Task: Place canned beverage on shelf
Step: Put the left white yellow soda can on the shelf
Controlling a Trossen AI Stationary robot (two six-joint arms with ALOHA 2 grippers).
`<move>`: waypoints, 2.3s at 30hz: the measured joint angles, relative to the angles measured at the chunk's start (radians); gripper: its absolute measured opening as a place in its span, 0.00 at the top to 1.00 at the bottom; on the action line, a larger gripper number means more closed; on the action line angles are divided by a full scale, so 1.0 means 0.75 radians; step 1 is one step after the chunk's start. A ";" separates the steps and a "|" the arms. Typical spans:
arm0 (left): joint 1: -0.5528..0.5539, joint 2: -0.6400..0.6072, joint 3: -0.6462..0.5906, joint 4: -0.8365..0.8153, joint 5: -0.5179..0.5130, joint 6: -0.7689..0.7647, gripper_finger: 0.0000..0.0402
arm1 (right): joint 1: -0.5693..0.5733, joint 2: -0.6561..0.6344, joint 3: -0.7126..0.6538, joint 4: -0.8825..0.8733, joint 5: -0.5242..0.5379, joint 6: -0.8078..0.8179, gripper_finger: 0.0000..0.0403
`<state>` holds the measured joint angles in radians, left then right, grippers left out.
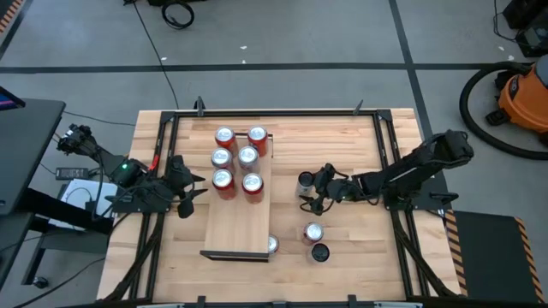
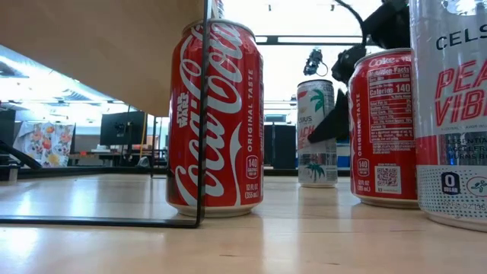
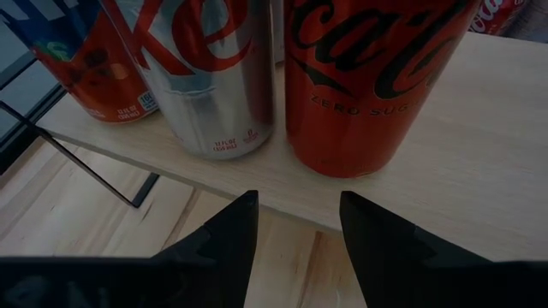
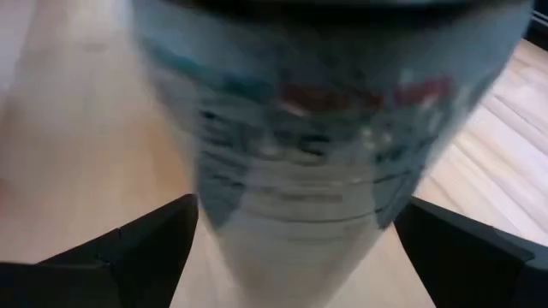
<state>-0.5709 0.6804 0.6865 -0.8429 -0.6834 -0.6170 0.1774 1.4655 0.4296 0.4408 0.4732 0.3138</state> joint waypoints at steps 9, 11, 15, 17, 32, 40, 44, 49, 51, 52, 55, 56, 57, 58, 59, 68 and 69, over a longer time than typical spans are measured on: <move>0.000 0.000 0.000 -0.002 0.000 0.005 0.56 | -0.034 0.072 0.001 0.051 -0.045 -0.005 0.11; 0.000 0.000 0.000 -0.002 0.000 0.005 0.56 | -0.033 0.049 0.000 0.049 -0.044 -0.012 0.17; 0.000 0.000 0.000 -0.002 0.000 0.005 0.56 | -0.027 0.019 0.001 0.086 -0.070 -0.068 0.30; 0.000 0.000 0.000 -0.001 0.000 0.005 0.56 | -0.018 0.010 0.012 0.082 -0.101 -0.080 0.36; 0.000 0.000 0.000 -0.001 0.000 0.004 0.56 | 0.077 0.006 0.705 -0.789 -0.075 -0.086 0.33; 0.000 0.000 0.000 -0.019 0.009 0.003 0.56 | 0.186 0.005 0.994 -0.945 -0.208 -0.079 0.33; 0.000 0.000 0.000 -0.019 0.009 -0.008 0.56 | 0.227 0.003 1.028 -0.868 -0.192 -0.106 0.32; 0.000 0.000 0.000 -0.019 0.009 -0.015 0.56 | 0.253 0.074 1.028 -0.711 -0.174 -0.135 0.32; 0.001 0.000 0.000 -0.019 0.009 -0.015 0.56 | 0.260 0.120 1.029 -0.663 -0.169 -0.138 0.32; 0.000 0.000 0.000 -0.019 0.009 -0.015 0.56 | 0.261 0.141 1.040 -0.670 -0.169 -0.139 0.32; 0.000 0.000 0.000 -0.019 0.010 -0.015 0.56 | 0.262 0.209 1.103 -0.681 -0.148 -0.135 0.32; 0.000 0.000 0.001 -0.019 0.009 -0.015 0.56 | 0.261 0.230 1.127 -0.690 -0.142 -0.137 0.32; 0.000 0.000 0.000 -0.019 0.010 -0.015 0.56 | 0.261 0.252 1.153 -0.697 -0.139 -0.140 0.32; 0.000 0.000 0.000 -0.019 0.010 -0.014 0.56 | 0.261 0.275 1.180 -0.703 -0.139 -0.142 0.32; 0.001 0.000 0.000 -0.019 0.010 -0.014 0.56 | 0.259 0.298 1.208 -0.719 -0.139 -0.143 0.32; 0.000 0.000 0.000 -0.019 0.010 -0.014 0.56 | 0.250 0.469 1.400 -0.830 -0.136 -0.144 0.32; 0.001 0.000 0.000 -0.019 0.010 -0.013 0.56 | 0.247 0.479 1.407 -0.833 -0.136 -0.144 0.32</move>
<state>-0.5705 0.6804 0.6865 -0.8574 -0.6762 -0.6270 0.3625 1.8251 1.4847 -0.1840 0.3714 0.2058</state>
